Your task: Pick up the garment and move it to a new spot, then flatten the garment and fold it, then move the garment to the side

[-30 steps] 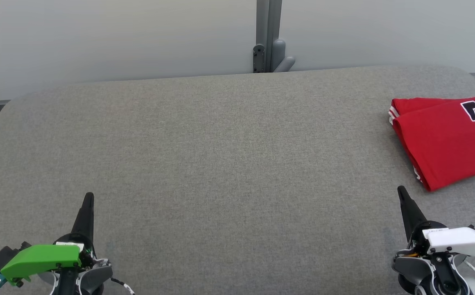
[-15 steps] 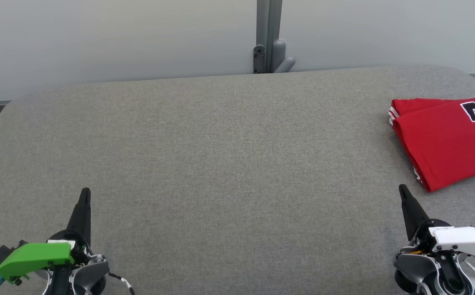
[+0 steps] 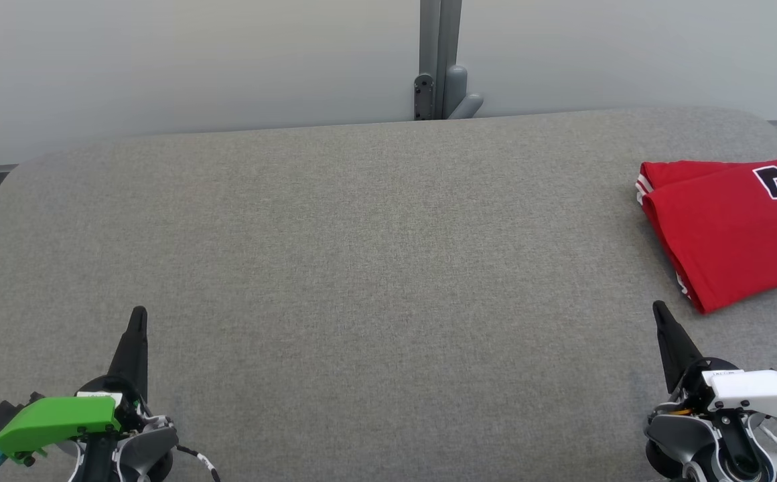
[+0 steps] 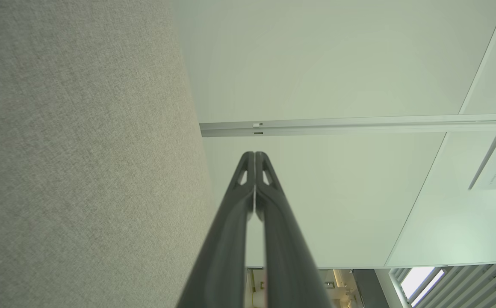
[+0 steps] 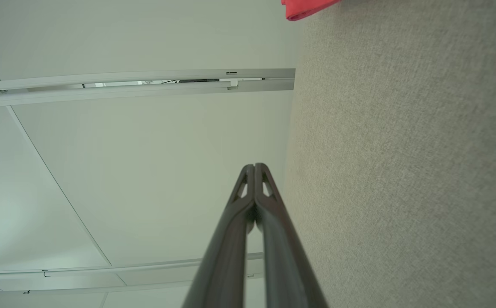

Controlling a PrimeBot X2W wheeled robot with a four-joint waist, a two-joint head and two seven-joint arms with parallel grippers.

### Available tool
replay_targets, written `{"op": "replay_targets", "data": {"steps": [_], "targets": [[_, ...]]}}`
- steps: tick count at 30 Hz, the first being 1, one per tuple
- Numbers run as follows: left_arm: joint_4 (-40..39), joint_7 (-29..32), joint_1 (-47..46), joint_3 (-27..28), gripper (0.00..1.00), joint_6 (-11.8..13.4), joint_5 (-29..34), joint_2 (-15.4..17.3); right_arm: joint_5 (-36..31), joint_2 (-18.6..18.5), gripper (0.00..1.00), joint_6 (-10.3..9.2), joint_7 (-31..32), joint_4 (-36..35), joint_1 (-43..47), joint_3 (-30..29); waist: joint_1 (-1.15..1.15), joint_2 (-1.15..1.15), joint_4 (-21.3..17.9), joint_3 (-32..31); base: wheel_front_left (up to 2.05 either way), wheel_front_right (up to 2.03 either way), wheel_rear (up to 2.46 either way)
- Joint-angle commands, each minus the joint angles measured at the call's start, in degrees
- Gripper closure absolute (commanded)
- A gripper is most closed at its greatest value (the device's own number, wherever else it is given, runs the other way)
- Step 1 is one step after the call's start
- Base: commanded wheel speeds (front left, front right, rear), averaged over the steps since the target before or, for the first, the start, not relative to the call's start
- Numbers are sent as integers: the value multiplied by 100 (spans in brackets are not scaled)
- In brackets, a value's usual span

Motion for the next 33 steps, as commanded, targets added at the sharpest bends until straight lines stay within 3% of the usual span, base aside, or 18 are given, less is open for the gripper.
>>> {"op": "replay_targets", "data": {"steps": [1,33], "targets": [[0,20,-61,18,100,-35,-11,17,-11,-1,100,2,14,9,-55,-18,0,0,0,0,0,0,0],[0,39,-65,45,100,-35,26,-5,-55,38,100,2,60,13,-60,-68,0,0,0,0,0,0,0]]}}
